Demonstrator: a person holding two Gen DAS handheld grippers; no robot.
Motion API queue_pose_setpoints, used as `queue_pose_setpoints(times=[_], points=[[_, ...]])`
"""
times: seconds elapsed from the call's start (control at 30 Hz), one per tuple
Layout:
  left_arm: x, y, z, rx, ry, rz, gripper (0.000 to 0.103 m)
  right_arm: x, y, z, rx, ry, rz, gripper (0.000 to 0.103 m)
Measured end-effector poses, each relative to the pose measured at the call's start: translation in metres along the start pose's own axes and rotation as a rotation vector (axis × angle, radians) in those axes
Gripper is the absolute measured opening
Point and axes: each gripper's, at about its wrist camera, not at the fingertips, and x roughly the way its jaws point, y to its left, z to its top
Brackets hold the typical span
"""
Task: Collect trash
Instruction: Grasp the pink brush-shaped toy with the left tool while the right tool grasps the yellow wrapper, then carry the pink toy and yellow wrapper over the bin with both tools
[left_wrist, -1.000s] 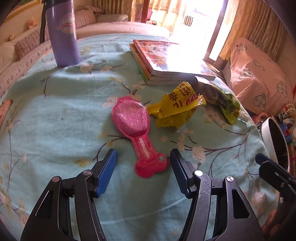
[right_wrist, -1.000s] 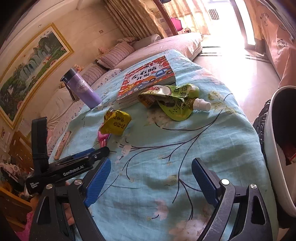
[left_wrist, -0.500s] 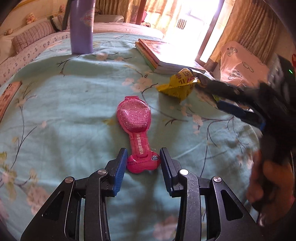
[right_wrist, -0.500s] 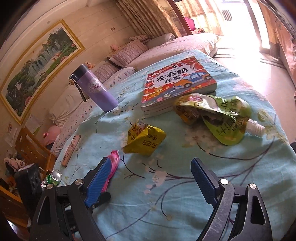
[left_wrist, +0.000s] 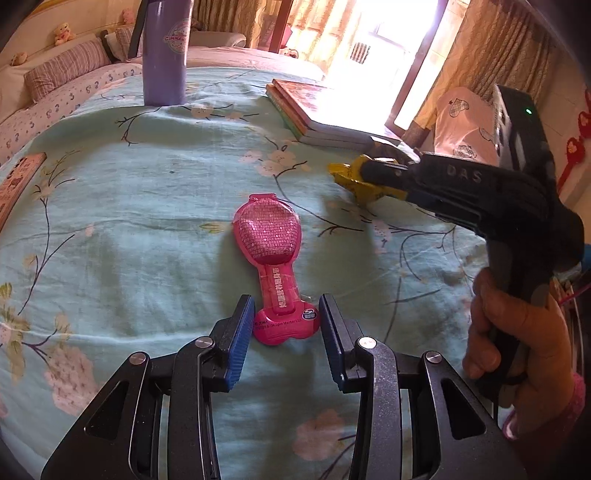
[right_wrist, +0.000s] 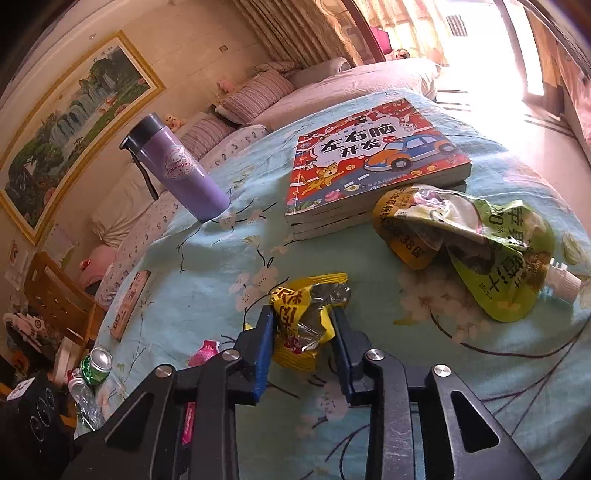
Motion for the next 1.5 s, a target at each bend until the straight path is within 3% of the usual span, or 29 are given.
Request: queue_pose_setpoints(times=[0.37, 0.8, 1.5], points=[[-0.02, -0.051, -0.006, 0.062, -0.04, -0.074, 0.035, -0.097, -0.029, -0.042, 0.033, -0.081, 0.003, 0.023], [-0.029, -0.143, -0.022, 0.195, -0.035, -0.167, 0.035, -0.196, -0.074, -0.093, 0.06, -0.183, -0.146, 0.023], [-0.033, -0.241, -0.018, 0.365, -0.051, -0.22, 0.035, -0.263, -0.121, -0.106, 0.119, -0.302, -0.202, 0.023]])
